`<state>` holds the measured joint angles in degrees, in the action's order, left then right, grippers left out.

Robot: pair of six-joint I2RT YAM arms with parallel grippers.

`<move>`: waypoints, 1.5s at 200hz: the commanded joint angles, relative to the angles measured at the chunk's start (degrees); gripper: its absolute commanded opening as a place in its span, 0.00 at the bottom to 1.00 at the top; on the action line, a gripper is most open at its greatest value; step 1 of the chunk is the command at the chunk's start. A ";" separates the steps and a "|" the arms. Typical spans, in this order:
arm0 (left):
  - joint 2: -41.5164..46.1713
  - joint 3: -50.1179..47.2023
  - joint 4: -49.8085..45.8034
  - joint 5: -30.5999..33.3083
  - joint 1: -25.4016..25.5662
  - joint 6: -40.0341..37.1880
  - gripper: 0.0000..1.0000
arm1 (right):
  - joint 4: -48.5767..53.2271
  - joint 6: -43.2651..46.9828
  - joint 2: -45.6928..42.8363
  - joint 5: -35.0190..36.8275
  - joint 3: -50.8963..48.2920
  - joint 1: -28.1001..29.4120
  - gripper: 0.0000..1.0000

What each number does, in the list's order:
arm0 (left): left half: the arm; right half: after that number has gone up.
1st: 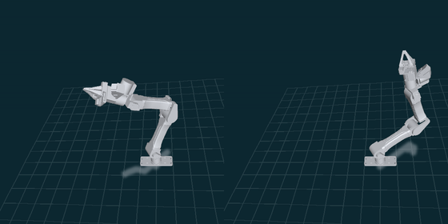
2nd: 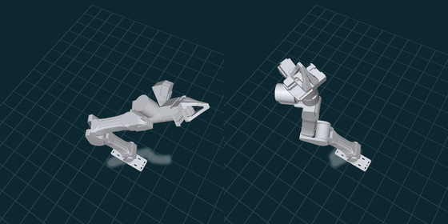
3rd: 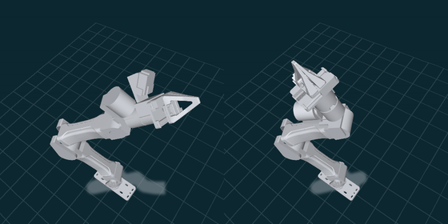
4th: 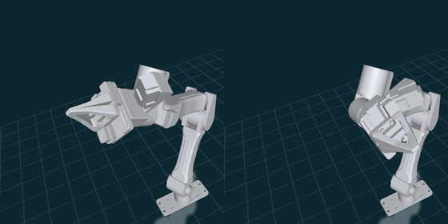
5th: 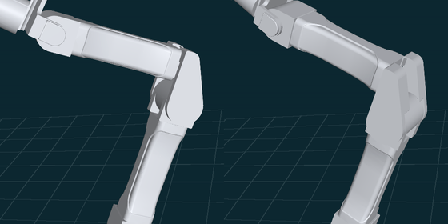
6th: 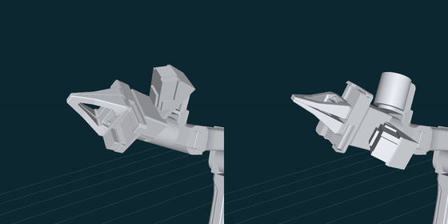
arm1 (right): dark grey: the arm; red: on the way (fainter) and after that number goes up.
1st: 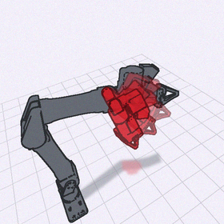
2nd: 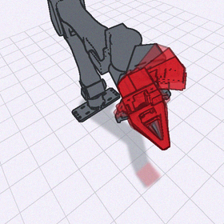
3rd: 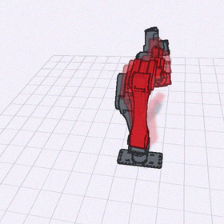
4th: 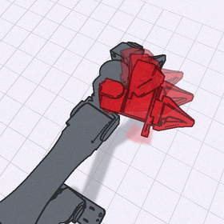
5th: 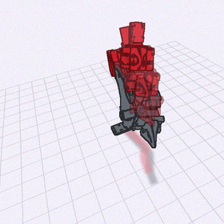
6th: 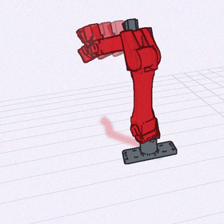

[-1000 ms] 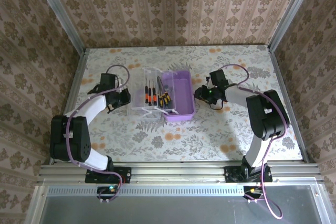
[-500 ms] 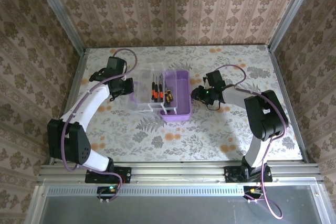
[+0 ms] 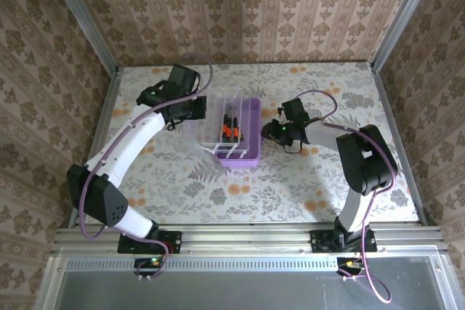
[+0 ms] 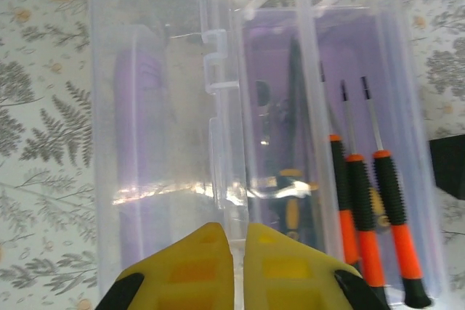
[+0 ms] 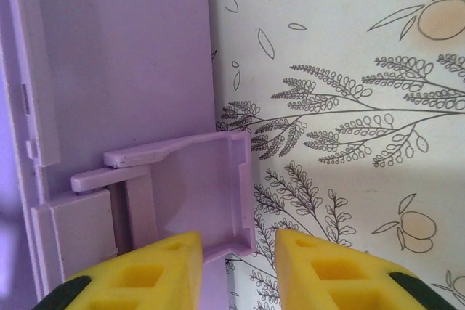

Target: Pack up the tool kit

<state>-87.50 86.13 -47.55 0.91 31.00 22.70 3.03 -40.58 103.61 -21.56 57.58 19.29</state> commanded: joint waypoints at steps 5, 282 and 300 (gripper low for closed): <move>-4.17 1.50 -0.83 -7.49 4.15 2.26 0.12 | -3.64 -0.38 1.62 -4.51 -0.18 2.16 0.34; -27.66 20.21 -12.16 -1.16 4.87 -11.30 0.88 | -0.92 3.40 -9.38 -3.30 -4.99 -3.31 0.53; -28.08 18.73 -11.65 -1.03 4.09 -10.97 0.80 | -0.57 3.50 -9.74 -3.19 -5.18 -3.60 0.54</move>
<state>-113.67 105.38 -57.78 0.73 36.25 13.30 2.81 -38.52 96.03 -23.66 53.12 16.25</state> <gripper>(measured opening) 0.849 0.533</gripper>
